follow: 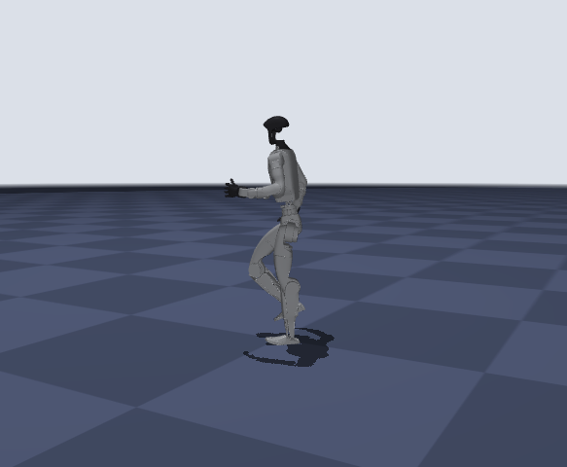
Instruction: Sport exercise
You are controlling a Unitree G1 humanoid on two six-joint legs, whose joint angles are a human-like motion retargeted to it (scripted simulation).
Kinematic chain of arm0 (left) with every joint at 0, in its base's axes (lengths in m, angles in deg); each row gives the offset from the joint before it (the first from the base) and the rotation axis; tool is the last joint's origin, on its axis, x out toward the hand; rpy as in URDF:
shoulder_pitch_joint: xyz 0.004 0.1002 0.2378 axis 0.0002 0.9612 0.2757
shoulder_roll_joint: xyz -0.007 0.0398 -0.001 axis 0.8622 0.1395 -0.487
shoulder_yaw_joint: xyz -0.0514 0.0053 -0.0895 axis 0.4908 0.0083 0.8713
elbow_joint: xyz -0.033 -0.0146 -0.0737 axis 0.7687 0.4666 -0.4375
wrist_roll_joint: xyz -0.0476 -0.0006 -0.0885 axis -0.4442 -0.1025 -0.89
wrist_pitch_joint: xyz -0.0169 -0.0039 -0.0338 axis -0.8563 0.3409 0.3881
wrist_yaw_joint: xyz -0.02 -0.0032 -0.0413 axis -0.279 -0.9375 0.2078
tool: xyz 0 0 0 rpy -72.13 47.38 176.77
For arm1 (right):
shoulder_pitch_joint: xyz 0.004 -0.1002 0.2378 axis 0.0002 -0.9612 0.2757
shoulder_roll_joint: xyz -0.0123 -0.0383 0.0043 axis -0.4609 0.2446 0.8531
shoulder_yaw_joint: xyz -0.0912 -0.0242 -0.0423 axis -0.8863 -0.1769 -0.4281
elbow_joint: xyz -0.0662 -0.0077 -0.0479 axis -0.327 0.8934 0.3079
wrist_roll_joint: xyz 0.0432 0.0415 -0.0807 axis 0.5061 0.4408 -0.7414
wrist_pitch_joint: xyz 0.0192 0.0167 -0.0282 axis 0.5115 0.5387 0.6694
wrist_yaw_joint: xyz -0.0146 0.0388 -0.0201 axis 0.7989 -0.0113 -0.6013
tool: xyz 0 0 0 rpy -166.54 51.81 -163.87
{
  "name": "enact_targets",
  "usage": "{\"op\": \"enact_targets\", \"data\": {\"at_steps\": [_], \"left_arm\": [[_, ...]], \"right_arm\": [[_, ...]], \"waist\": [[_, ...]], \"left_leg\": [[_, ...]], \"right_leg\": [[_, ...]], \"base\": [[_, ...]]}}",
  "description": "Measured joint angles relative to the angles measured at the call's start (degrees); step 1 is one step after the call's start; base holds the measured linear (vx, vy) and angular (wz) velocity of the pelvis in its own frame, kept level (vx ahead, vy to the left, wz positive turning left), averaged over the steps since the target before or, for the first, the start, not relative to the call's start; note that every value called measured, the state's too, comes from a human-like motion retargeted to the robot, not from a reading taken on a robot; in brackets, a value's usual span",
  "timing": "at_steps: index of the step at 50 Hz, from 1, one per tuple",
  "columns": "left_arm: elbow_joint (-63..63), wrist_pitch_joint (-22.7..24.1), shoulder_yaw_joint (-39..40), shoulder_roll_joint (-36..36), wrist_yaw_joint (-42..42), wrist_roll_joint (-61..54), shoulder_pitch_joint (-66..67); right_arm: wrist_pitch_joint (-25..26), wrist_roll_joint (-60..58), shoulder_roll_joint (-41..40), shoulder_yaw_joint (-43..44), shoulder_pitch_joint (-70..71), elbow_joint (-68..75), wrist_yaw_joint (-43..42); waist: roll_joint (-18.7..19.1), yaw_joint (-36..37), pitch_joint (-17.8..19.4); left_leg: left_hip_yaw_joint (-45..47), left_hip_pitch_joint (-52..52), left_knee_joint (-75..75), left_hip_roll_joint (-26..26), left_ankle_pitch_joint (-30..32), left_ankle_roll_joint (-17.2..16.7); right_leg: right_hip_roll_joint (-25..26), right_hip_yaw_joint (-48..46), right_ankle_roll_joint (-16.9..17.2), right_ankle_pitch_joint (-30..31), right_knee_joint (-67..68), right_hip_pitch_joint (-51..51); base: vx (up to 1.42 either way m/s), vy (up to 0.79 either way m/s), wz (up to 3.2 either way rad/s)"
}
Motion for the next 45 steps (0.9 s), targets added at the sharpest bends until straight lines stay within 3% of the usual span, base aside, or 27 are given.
{"op": "enact_targets", "data": {"at_steps": [2,5,10,12,15,20,23,27,32,35,39,42,45], "left_arm": [[0.7,-0.9,2.3,-1.8,-0.1,-1.8,4.9],[3.6,-2.6,4.7,-4.3,-0.7,-3.5,13.3],[7.4,-3.6,4.3,-5.5,-2.4,-5.8,23.1],[6.6,-2.8,4.7,-5.4,-1.3,-6.2,25.8],[2.9,-1.4,7.4,-3.7,1.2,-6.6,26.0],[-5.3,2.1,20.4,8.6,8.1,-8.1,16.1],[-2.5,5.4,28.4,18.5,14.1,-9.7,7.1],[8.0,7.1,31.2,26.6,21.9,-12.2,-5.2],[21.3,5.1,22.2,25.7,24.2,-16.5,-18.5],[22.9,3.7,13.3,18.1,21.7,-16.7,-22.9],[16.2,1.7,4.0,5.2,17.0,-13.1,-17.3],[10.2,0.1,-0.6,-1.1,13.1,-9.9,-5.5],[6.8,0.0,-3.0,-1.7,11.4,-8.5,6.1]], "right_arm": [[-2.6,-0.6,1.7,-0.2,1.4,-11.8,-2.2],[-5.3,-4.4,4.9,-1.9,8.3,-33.8,-9.1],[-8.7,-13.1,5.5,-8.8,40.6,-54.6,-23.5],[-9.0,-14.6,2.4,-12.6,53.5,-57.5,-27.9],[-8.6,-13.4,-4.9,-20.0,67.6,-58.1,-30.6],[-7.7,-3.3,-13.7,-33.0,66.3,-63.3,-19.9],[-6.4,0.1,-9.3,-35.9,55.3,-69.1,-13.3],[-5.1,-0.3,-1.0,-33.2,39.3,-70.9,-10.7],[-4.6,-0.7,3.8,-26.1,25.6,-73.0,-12.2],[-5.9,0.5,1.4,-20.9,25.5,-77.0,-15.6],[-7.6,-2.3,-3.8,-17.1,40.9,-79.0,-25.6],[-7.3,-6.3,-6.6,-18.4,60.3,-67.9,-34.9],[-6.5,-5.4,-7.5,-22.8,77.2,-48.0,-40.7]], "waist": [[-2.2,2.0,-3.1],[-5.5,7.7,-6.5],[-7.9,20.4,-7.6],[-7.0,22.9,-7.3],[-4.6,22.3,-7.6],[2.5,13.5,-12.2],[8.7,5.2,-14.8],[15.4,-4.9,-15.5],[19.8,-12.0,-14.0],[18.7,-11.0,-13.9],[12.8,-2.6,-14.2],[7.9,6.0,-13.8],[4.7,13.2,-13.3]], "left_leg": [[1.2,-4.7,3.8,-1.0,-0.8,1.1],[4.3,-12.7,15.2,0.1,-5.2,2.1],[7.0,-24.0,37.2,10.4,-9.5,-0.2],[4.8,-28.8,46.7,15.6,-9.2,-2.5],[4.5,-32.8,58.4,25.7,-10.0,-3.4],[4.6,-27.6,58.3,37.2,-10.6,-4.5],[9.8,-20.6,44.4,35.8,-10.4,-5.7],[15.6,-17.0,34.7,32.0,-12.9,-5.0],[16.7,-17.0,33.8,28.3,-15.6,-2.8],[15.3,-17.7,36.4,26.7,-17.3,-1.6],[12.4,-19.1,40.9,25.8,-19.4,-0.8],[9.8,-20.0,44.0,26.0,-20.2,-1.2],[6.4,-21.8,47.3,27.2,-20.3,-2.3]], "right_leg": [[-4.0,0.0,-1.4,-1.9,-0.1,5.4],[-7.7,-3.1,-1.1,-5.0,-12.7,18.7],[-1.1,-5.4,-1.0,-14.9,-43.9,31.7],[2.2,-3.3,-2.2,-17.2,-47.1,31.3],[7.1,0.5,-4.0,-16.6,-49.5,29.2],[15.8,9.3,-3.0,-8.2,-57.6,26.6],[16.8,12.6,-0.2,-4.2,-63.3,25.9],[15.3,15.5,4.0,-2.2,-62.7,22.5],[13.0,18.5,8.4,-1.4,-56.9,19.4],[11.0,18.8,9.5,-3.3,-54.2,19.5],[7.5,15.8,7.1,-7.4,-52.7,22.7],[5.8,10.2,3.5,-10.4,-54.0,26.7],[6.2,5.3,0.3,-12.5,-55.3,29.6]], "base": [[-0.18,-0.06,-0.31],[-0.22,-0.12,-0.80],[-0.29,-0.18,-1.51],[-0.35,-0.17,-1.54],[-0.36,-0.12,-1.29],[-0.32,0.02,-1.64],[-0.23,0.17,-0.98],[-0.16,0.25,-0.29],[-0.05,0.24,0.22],[0.03,0.13,0.52],[0.07,0.01,0.55],[0.07,-0.09,0.47],[0.03,-0.13,0.47]]}}
